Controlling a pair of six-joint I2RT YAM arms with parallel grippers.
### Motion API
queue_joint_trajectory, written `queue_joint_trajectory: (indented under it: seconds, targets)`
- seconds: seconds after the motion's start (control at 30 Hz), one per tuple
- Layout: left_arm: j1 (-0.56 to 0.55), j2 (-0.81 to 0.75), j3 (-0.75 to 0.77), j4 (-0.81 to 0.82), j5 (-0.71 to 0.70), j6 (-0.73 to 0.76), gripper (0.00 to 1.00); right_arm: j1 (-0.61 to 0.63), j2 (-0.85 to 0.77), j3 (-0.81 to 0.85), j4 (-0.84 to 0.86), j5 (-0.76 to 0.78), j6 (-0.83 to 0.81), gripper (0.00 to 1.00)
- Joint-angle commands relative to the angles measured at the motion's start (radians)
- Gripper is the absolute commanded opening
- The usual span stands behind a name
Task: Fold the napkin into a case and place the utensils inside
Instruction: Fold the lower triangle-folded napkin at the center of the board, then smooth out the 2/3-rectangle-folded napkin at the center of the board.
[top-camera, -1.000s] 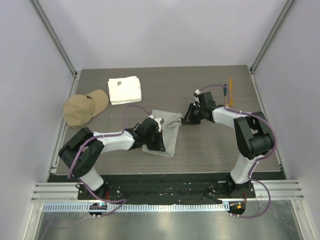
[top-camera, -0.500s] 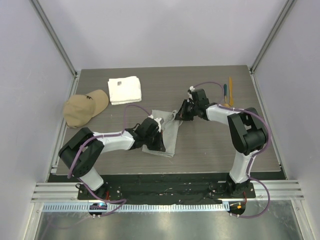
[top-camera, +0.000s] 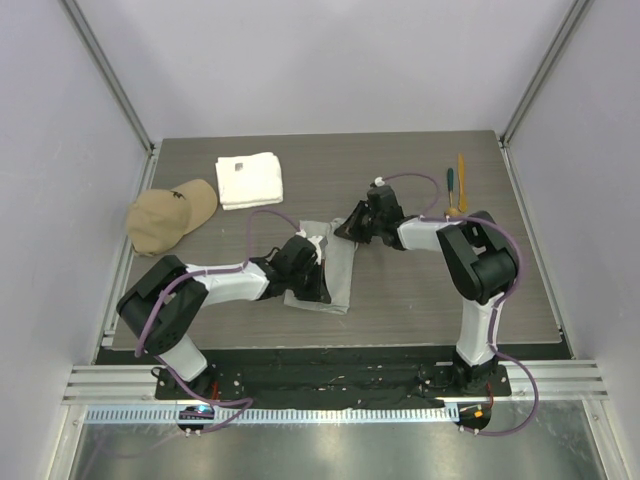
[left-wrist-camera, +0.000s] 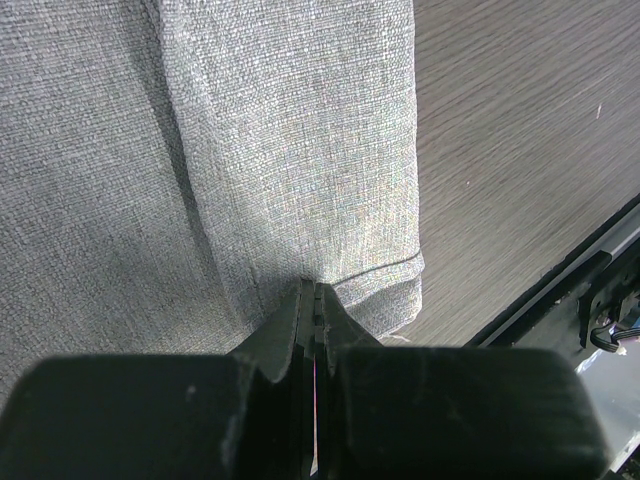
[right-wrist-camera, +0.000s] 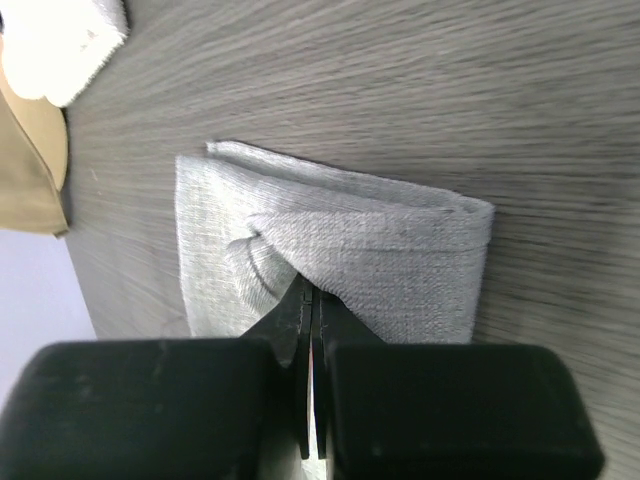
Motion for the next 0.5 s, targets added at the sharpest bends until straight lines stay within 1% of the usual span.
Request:
queue_joint_trajectory:
  seconds: [0.0, 0.07, 0.17, 0.33, 0.47]
  targets:
    - [0.001, -0.009, -0.033, -0.042, -0.052, 0.010, 0.00, 0.014, 0.015, -0.016, 0.120, 0.139, 0.088, 0.02]
    - [0.001, -0.012, -0.033, -0.042, -0.052, 0.010, 0.00, 0.016, 0.029, -0.025, 0.135, 0.159, 0.071, 0.02]
    - [0.001, -0.024, -0.021, -0.055, -0.037, 0.010, 0.00, 0.017, 0.058, -0.005, 0.103, 0.156, 0.054, 0.03]
    - [0.021, -0.046, 0.142, -0.153, -0.029, 0.003, 0.01, 0.019, 0.066, -0.002, 0.094, 0.135, 0.033, 0.08]
    - [0.104, -0.017, 0.240, -0.161, 0.001, -0.049, 0.02, 0.025, 0.057, 0.023, 0.048, 0.117, 0.004, 0.09]
